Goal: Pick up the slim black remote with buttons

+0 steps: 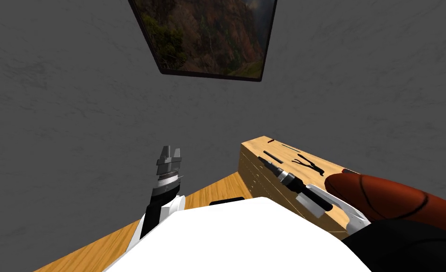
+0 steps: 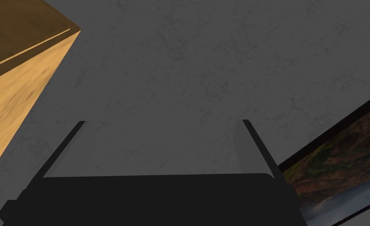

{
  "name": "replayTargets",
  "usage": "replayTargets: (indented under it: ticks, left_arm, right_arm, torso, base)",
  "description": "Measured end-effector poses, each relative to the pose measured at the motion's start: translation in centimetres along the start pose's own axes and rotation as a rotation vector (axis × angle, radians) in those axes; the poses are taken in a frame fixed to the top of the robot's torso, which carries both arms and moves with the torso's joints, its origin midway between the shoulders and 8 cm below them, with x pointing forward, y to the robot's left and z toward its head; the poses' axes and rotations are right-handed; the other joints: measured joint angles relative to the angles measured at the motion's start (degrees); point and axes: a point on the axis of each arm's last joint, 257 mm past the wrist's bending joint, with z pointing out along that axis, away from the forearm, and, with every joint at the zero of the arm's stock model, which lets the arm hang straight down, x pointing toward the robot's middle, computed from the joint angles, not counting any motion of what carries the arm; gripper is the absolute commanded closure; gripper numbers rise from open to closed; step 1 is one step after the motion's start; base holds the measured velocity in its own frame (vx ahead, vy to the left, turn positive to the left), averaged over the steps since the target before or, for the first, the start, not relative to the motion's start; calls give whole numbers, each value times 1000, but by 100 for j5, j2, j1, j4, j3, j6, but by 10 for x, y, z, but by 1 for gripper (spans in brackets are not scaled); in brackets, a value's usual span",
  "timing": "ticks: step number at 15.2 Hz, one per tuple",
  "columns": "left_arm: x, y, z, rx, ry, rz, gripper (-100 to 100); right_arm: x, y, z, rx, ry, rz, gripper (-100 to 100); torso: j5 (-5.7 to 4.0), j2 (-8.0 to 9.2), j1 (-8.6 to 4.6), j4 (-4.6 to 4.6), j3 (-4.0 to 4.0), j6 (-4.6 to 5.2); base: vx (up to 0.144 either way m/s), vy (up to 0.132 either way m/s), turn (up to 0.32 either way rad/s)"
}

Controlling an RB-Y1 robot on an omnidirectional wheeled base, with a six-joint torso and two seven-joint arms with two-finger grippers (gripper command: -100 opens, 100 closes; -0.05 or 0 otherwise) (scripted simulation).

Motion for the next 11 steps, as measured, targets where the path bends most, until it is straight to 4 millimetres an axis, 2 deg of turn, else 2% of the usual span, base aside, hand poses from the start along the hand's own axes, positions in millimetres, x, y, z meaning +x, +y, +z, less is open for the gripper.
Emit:
replayTargets:
  ticks: [11]
  left_arm:
    - [0,0,0,0,0,0,0]
  right_arm:
    - [-3,-65,-44,170,193,-125,-100]
  torso:
    - [-1,-3,-5,0,-2,-1]
  base:
    - [36,39,109]
